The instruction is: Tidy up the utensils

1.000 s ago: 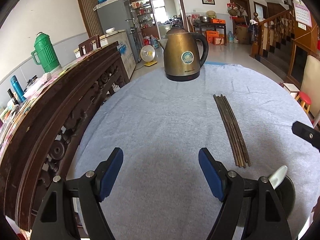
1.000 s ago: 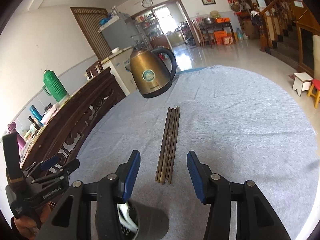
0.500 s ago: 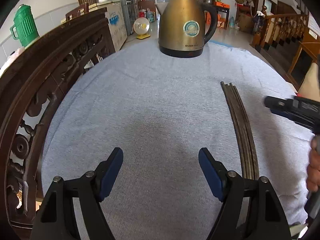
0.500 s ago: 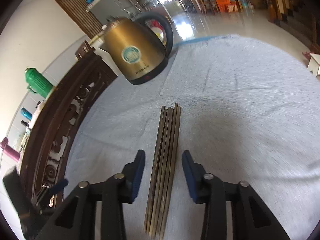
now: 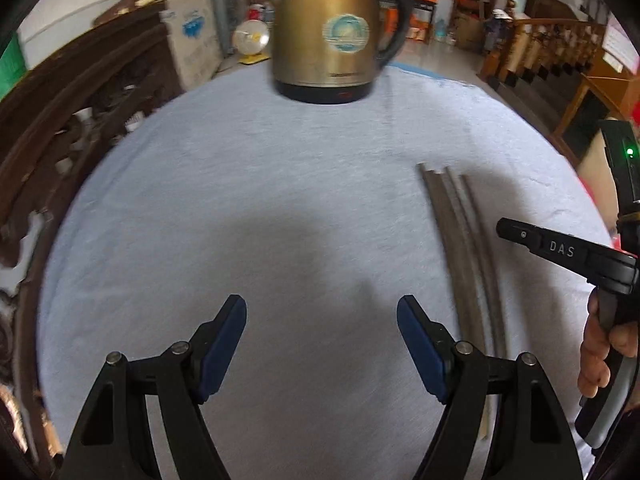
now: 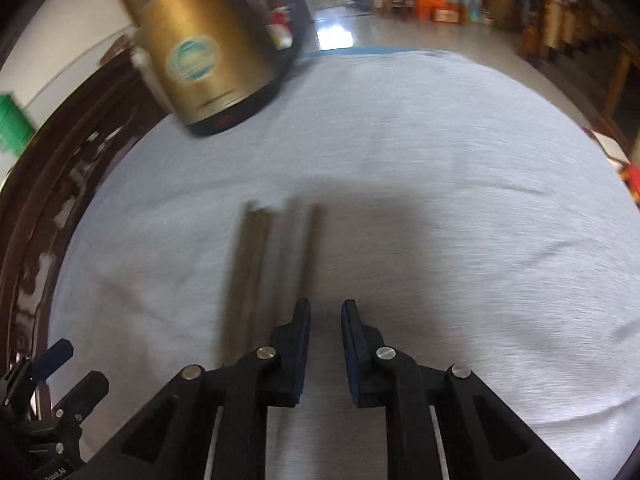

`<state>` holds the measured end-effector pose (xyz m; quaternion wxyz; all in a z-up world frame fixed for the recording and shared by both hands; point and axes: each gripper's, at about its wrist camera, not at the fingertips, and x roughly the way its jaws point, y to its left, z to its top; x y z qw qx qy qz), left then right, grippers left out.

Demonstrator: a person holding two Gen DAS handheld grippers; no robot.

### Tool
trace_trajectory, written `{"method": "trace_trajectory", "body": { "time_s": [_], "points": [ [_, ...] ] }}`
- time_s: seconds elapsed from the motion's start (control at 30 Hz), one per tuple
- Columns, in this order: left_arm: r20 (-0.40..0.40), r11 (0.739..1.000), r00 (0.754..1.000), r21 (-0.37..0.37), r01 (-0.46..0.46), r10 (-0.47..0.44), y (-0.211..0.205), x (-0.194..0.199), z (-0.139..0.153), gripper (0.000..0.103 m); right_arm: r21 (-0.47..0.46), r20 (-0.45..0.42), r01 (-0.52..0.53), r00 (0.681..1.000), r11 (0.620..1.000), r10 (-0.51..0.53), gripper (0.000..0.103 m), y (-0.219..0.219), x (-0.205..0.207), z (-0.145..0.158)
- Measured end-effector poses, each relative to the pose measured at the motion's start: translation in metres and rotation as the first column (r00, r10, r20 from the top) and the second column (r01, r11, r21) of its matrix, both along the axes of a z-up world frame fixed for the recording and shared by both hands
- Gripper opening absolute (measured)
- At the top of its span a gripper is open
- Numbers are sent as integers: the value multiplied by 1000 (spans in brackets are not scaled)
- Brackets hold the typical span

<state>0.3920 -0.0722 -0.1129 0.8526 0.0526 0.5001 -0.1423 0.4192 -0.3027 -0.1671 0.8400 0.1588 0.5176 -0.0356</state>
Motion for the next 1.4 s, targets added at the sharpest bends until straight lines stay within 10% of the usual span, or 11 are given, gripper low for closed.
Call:
{"method": "trace_trajectory", "body": {
  "time_s": [0.6, 0.87, 1.03, 1.4],
  "points": [
    [-1, 997, 998, -56, 56, -57, -69, 51, -30, 80, 197, 52, 5, 999, 980, -16, 21, -24, 17, -2],
    [16, 999, 999, 42, 29, -29, -49, 70, -34, 79, 200, 54, 14, 998, 980, -26, 20, -30, 18, -3],
    [-19, 999, 1000, -34, 15, -15, -26, 74, -28, 77, 199, 51, -2, 999, 980, -8, 20, -23, 27, -3],
    [-20, 997, 998, -28, 65, -66, -62, 83, -29, 71, -32, -43, -59, 997, 998, 57, 13, 13, 58, -6]
  ]
}}
